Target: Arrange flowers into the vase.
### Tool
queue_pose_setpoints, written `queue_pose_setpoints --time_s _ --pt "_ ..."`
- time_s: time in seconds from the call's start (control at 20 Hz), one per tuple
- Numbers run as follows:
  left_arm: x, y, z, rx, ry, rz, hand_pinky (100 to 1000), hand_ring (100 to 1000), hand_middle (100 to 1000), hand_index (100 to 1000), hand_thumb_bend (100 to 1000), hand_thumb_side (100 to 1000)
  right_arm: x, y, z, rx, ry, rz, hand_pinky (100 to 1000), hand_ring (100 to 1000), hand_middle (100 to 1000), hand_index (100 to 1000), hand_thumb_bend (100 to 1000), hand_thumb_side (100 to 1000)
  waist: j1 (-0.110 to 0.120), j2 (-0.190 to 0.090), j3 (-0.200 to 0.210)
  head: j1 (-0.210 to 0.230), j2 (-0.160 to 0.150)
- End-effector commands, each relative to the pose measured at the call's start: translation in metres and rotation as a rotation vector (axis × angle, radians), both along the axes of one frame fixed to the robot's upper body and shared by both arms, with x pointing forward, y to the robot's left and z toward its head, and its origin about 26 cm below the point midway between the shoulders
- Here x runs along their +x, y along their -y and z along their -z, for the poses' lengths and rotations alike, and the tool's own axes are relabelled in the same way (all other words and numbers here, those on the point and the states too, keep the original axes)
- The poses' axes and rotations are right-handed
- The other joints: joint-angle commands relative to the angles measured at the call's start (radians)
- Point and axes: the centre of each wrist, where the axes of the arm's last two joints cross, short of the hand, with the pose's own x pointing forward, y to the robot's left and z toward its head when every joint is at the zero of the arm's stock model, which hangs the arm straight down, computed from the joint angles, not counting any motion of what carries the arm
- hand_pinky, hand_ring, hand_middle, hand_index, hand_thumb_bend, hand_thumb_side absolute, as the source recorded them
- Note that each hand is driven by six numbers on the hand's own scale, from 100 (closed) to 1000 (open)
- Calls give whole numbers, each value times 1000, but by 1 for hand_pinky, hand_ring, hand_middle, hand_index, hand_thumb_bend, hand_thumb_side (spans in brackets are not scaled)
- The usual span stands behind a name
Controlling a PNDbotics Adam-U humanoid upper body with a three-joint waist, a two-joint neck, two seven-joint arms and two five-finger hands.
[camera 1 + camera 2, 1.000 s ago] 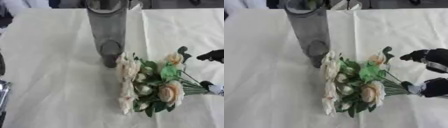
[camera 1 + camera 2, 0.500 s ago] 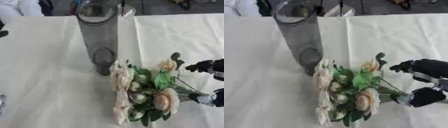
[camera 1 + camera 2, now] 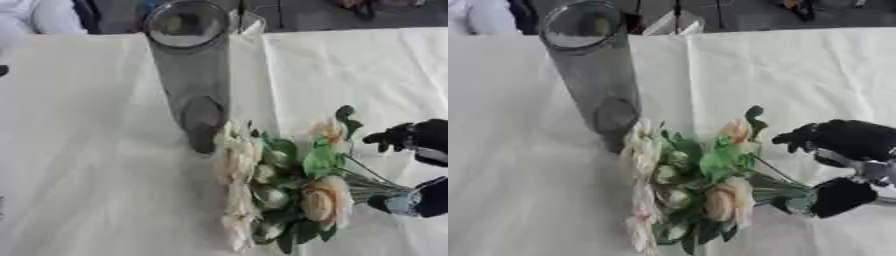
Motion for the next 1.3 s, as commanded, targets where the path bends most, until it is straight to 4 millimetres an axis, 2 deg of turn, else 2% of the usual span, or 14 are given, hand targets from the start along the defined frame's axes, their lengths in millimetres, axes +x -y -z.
queue_pose_setpoints --time_s 0.05,0.2,0.5,0.65,0.7,0.95,1.3 --pt "-2 1 -8 16 24 11 757 886 891 934 100 1000 -3 -1 -2 -51 30 -19 672 752 758 970 406 714 9 -9 1 6 8" --pt "-2 1 -8 15 26 11 756 884 889 934 100 1000 -3 -4 3 -69 34 -24 661 750 755 963 391 704 9 -11 3 15 19" --pt "-2 1 -8 12 24 12 754 880 886 933 100 1000 -4 -9 12 -88 22 -37 655 748 753 952 392 699 11 -12 2 18 20" --pt "-2 1 -8 11 22 11 751 894 884 933 100 1000 -3 -12 14 -94 43 -42 610 711 724 921 384 698 11 -11 1 18 20" --pt "-2 1 -8 10 21 11 749 894 883 933 100 1000 -3 -13 14 -97 56 -41 579 678 685 885 374 698 11 -11 0 17 19" --pt "-1 2 -9 11 19 17 747 896 878 931 100 1000 -4 -17 19 -109 79 -35 542 622 640 862 358 709 12 -9 0 13 12" --pt "-1 3 -8 12 16 18 745 896 869 929 100 1000 -4 -19 22 -88 66 -4 520 606 614 843 315 708 13 -5 2 3 -2"
